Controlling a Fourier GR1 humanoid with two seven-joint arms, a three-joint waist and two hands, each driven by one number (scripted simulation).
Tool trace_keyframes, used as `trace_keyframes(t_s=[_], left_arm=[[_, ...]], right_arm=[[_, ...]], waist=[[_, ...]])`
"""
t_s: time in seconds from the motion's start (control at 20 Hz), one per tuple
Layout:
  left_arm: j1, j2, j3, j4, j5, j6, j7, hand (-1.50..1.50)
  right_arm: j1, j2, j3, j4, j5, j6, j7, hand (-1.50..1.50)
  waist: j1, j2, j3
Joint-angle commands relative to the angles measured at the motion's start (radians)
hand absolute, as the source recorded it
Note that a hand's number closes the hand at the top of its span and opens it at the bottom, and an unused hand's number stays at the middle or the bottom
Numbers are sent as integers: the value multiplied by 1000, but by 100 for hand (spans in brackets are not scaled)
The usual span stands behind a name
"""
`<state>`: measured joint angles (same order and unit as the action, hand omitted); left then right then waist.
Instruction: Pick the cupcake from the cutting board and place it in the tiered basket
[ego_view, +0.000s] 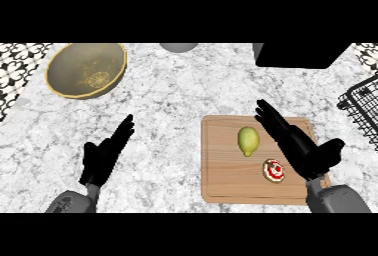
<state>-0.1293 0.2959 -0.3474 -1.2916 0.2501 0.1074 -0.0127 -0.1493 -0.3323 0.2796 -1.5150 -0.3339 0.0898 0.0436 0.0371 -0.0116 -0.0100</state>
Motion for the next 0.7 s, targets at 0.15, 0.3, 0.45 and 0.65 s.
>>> trace_keyframes(t_s=[0.15,0.3,0.45,0.65], left_arm=[[-20,140,140,-21,-84,135,-53,0],[8,138,142,1,-68,131,-32,0],[11,203,203,-17,-95,186,-43,0],[23,211,193,-46,-117,200,-35,0]], right_arm=[[94,85,-226,-46,59,-400,-59,150],[46,115,-415,-128,21,-531,-204,150],[326,118,-464,86,137,-802,-12,-150],[439,259,-433,-54,240,-1054,-35,-150]], waist=[[-82,-13,11],[-213,-105,32],[-178,-5,6],[-120,-6,3]])
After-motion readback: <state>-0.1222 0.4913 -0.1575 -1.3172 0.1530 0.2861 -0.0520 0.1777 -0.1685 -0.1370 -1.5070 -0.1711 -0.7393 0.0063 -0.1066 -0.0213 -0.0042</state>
